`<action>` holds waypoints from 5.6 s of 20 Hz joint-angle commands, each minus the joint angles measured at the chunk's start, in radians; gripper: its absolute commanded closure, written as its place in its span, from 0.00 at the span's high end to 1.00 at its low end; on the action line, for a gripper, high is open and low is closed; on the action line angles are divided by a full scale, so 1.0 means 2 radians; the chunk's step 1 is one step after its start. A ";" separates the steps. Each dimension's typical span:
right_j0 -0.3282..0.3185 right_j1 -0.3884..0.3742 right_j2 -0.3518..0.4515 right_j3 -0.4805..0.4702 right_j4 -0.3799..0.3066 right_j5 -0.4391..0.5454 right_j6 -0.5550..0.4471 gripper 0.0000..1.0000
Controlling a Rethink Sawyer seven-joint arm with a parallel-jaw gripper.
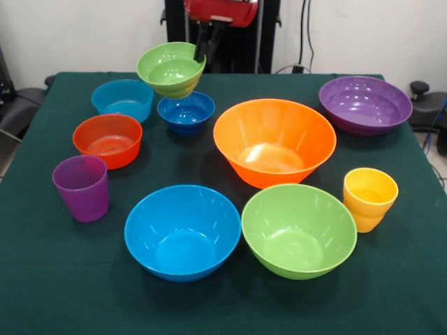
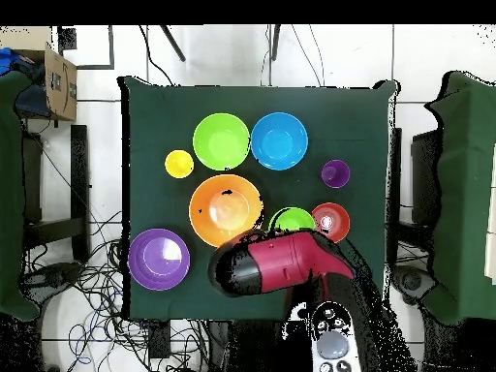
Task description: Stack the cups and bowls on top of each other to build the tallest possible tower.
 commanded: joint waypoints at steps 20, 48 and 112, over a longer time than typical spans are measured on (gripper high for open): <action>0.088 0.119 -0.078 0.006 -0.005 -0.112 0.176 0.00; 0.101 0.169 -0.111 -0.009 0.022 -0.187 0.165 1.00; -0.016 0.068 0.011 -0.072 0.018 -0.066 0.032 1.00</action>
